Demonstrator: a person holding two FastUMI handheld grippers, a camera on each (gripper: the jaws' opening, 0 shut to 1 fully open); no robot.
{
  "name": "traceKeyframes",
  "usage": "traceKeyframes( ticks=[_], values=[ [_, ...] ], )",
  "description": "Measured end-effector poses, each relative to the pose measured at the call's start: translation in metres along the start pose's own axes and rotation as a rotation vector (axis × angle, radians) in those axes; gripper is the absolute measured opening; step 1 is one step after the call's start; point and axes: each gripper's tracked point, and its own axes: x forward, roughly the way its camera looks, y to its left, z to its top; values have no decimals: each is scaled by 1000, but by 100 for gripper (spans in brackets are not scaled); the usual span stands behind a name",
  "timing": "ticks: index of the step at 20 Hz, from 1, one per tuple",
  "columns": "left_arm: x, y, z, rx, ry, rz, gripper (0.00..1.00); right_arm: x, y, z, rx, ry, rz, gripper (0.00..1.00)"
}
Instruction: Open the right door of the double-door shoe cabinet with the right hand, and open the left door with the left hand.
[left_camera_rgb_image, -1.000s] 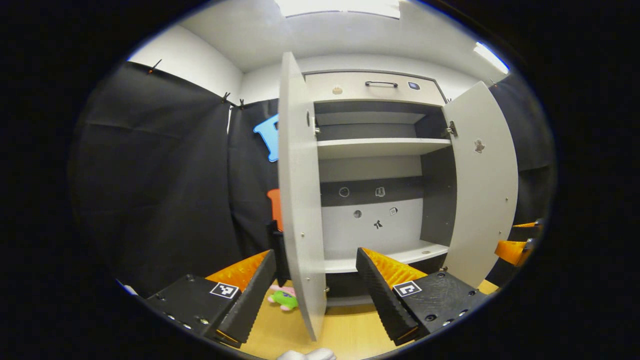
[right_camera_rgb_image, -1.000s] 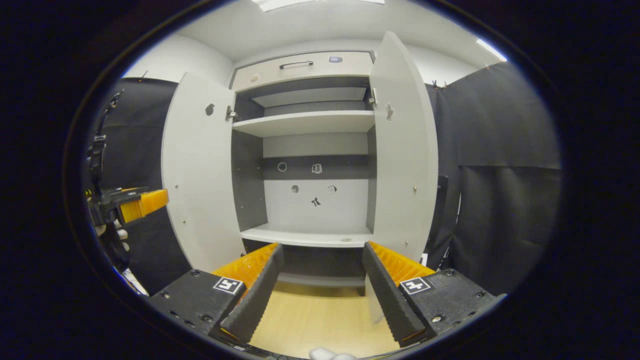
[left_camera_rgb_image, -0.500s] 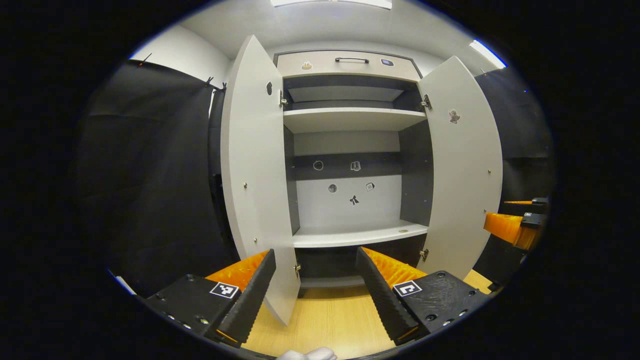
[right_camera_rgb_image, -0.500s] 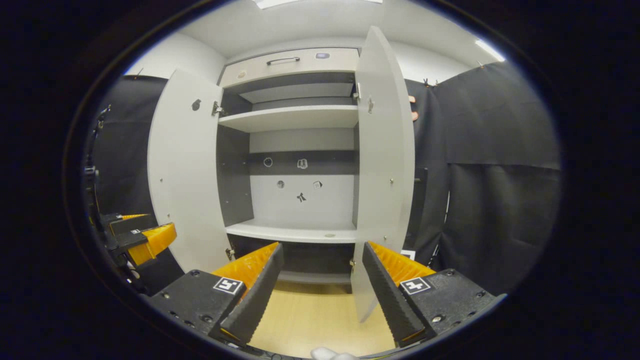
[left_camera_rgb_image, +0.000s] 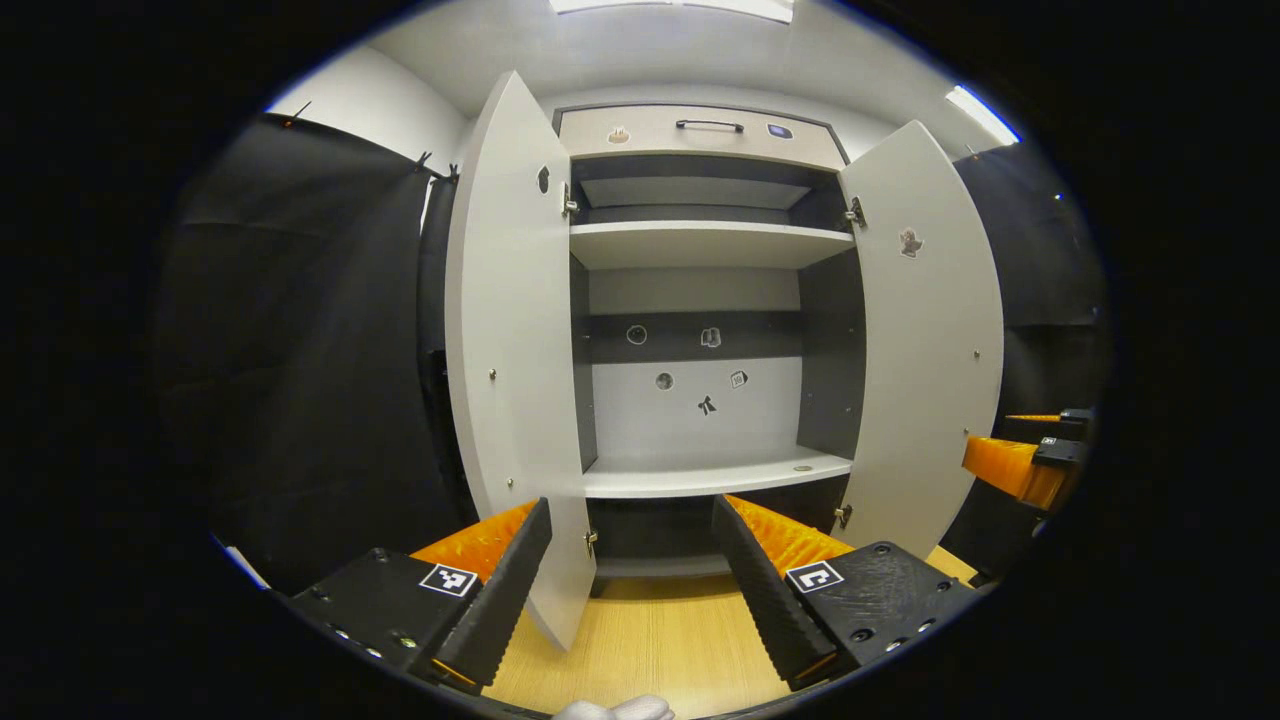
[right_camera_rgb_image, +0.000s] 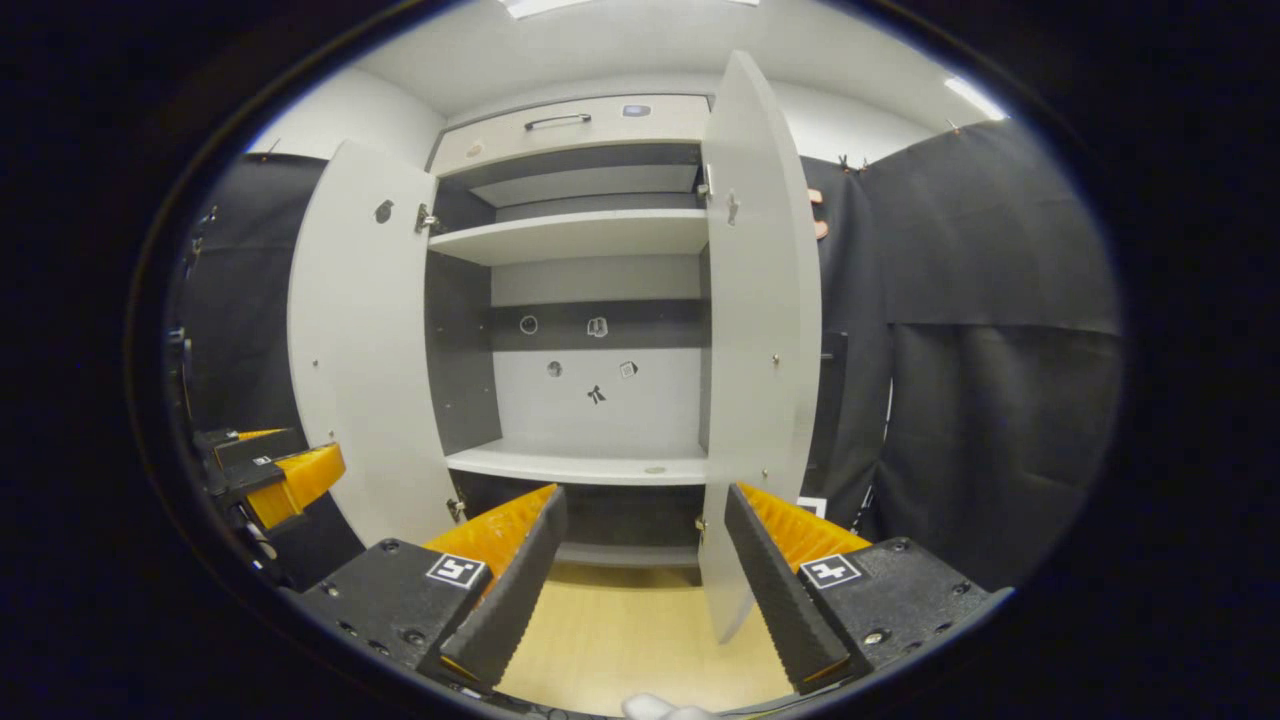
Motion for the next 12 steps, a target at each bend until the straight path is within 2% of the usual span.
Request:
traceKeyframes(
  ticks=[12],
  values=[
    [-7, 6, 5, -2, -16, -23, 96, -8, 14, 3, -2, -19, -9, 99]
  ],
)
